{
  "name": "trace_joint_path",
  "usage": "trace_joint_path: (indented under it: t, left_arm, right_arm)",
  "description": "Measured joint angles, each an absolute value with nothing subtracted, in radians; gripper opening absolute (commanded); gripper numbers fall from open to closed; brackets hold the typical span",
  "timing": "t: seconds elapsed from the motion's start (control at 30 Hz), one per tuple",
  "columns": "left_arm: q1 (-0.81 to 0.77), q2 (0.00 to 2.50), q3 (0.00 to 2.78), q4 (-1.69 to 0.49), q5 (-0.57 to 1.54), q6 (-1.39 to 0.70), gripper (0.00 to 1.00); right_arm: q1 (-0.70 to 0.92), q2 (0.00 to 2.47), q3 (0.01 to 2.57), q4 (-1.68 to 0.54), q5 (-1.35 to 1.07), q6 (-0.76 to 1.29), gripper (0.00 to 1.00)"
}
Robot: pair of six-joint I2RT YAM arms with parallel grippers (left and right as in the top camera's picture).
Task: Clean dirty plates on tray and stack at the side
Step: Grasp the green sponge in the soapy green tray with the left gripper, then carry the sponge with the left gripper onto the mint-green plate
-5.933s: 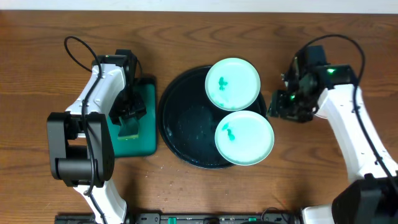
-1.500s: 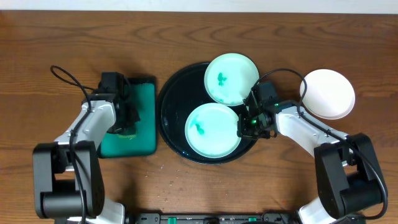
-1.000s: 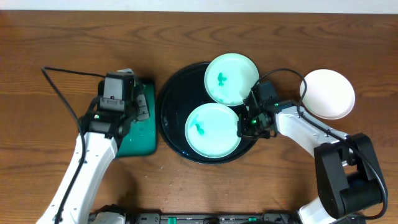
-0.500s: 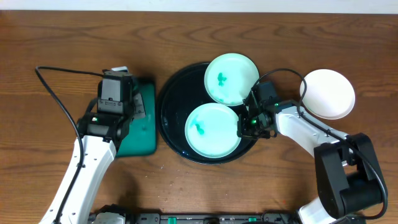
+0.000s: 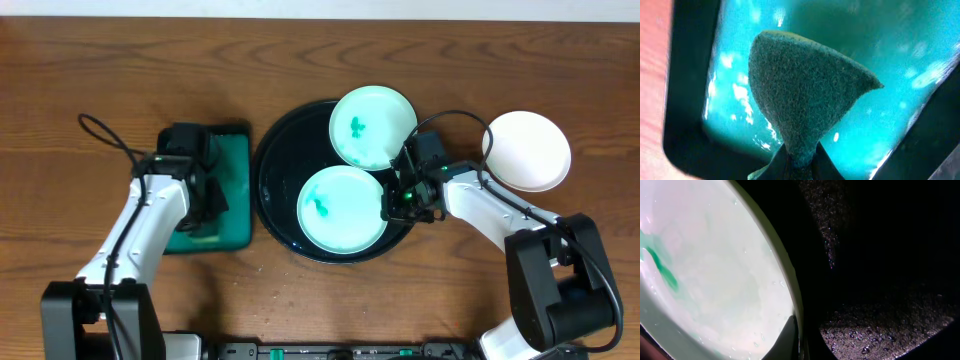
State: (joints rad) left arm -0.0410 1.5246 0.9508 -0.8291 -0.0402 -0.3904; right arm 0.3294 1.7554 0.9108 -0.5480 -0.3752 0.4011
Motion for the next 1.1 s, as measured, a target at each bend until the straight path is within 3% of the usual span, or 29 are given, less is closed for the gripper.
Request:
trace_joint_path:
  t: [0.3,0.53,1.1]
  left_arm:
    - [-0.027,1.526,1.16,-1.066,0.014,-0.389,0.07]
    - [-0.059,1.536,1.243,-1.092,0.084,-0.366,0.07]
    - [-0.474,1.833,1.384,-0.951,0.171,-0.401,0.07]
  right_arm:
    - [0.329,1.756,0.91,-0.542,-0.378,0.401,0.01]
    - [0.329,1.757,0.91,-0.539,-0.381,0.401,0.01]
    - [0.329,1.757,0.91,-0.539,-0.382,0.397,0.01]
